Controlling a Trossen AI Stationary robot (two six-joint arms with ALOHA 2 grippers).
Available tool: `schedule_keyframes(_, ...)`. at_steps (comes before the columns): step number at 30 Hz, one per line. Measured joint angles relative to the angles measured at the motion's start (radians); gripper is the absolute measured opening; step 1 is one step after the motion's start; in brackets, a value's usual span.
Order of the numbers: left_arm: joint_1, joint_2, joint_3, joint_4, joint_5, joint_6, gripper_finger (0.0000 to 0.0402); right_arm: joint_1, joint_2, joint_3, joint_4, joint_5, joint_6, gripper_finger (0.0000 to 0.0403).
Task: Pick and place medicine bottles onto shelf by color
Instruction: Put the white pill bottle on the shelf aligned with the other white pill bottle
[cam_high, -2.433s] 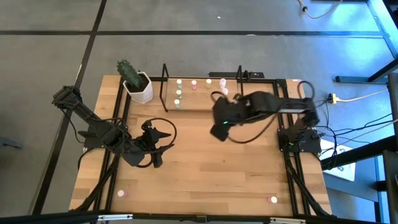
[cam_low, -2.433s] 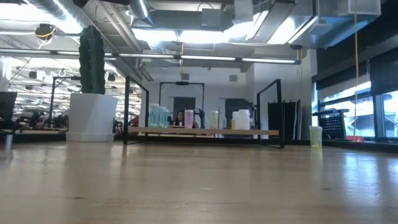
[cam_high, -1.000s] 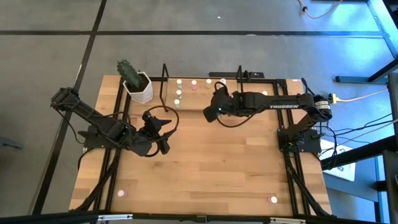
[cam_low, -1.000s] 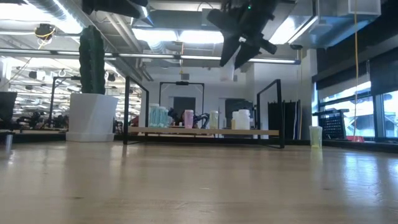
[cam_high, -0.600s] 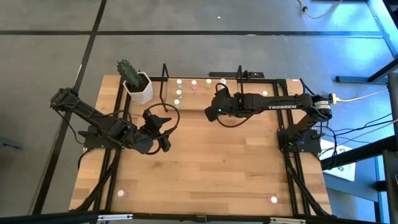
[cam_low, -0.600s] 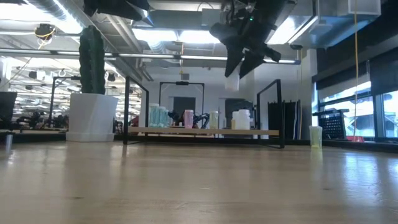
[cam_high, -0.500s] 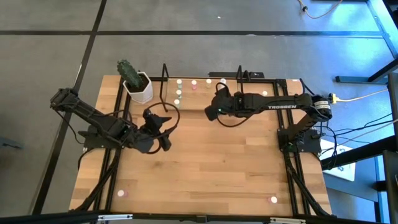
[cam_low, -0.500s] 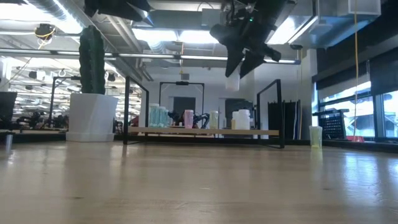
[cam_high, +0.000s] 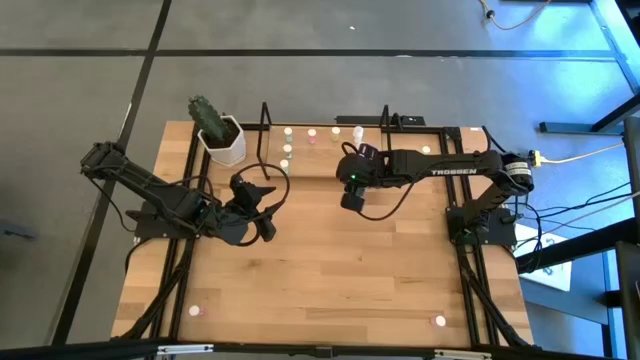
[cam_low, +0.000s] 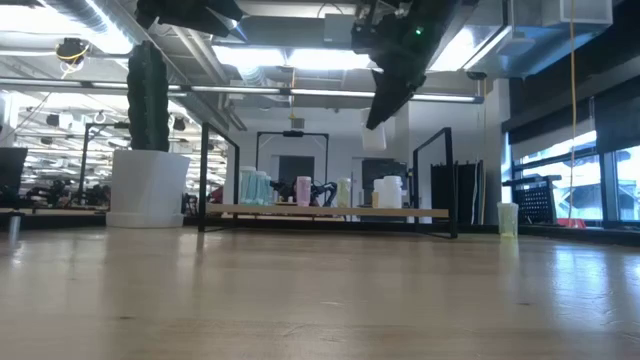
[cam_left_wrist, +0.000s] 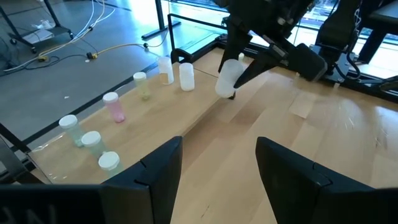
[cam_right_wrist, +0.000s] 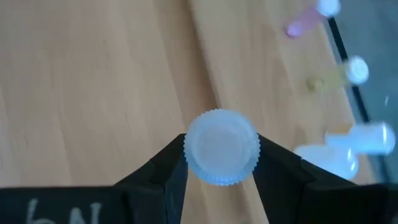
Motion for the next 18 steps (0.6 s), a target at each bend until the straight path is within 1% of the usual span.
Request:
schedule_keyframes(3, 0.0, 0.0, 0.0, -0.003, 0.0, 0.0, 0.0198, -0.026, 0.0, 0.0, -0.006, -0.075, -0.121, 0.0158)
schedule_keyframes(7, 0.0, 0.0, 0.0, -0.003, 0.0, 0.0, 0.0198, -0.08, 0.0, 0.0, -0.032, -0.181, -0.209, 0.0158)
schedule_keyframes(11, 0.0, 0.0, 0.0, -0.003, 0.0, 0.0, 0.0198, -0.141, 0.0, -0.013, -0.026, -0.219, -0.276, 0.0158)
schedule_keyframes(15, 0.0, 0.0, 0.0, -0.004, 0.0, 0.006, 0.0198, -0.19, 0.0, -0.053, 0.005, -0.291, -0.313, 0.0158)
schedule_keyframes(18, 0.0, 0.0, 0.0, -0.004, 0.0, 0.045, 0.0198, -0.206, 0.0, -0.107, 0.04, -0.297, -0.319, 0.0158)
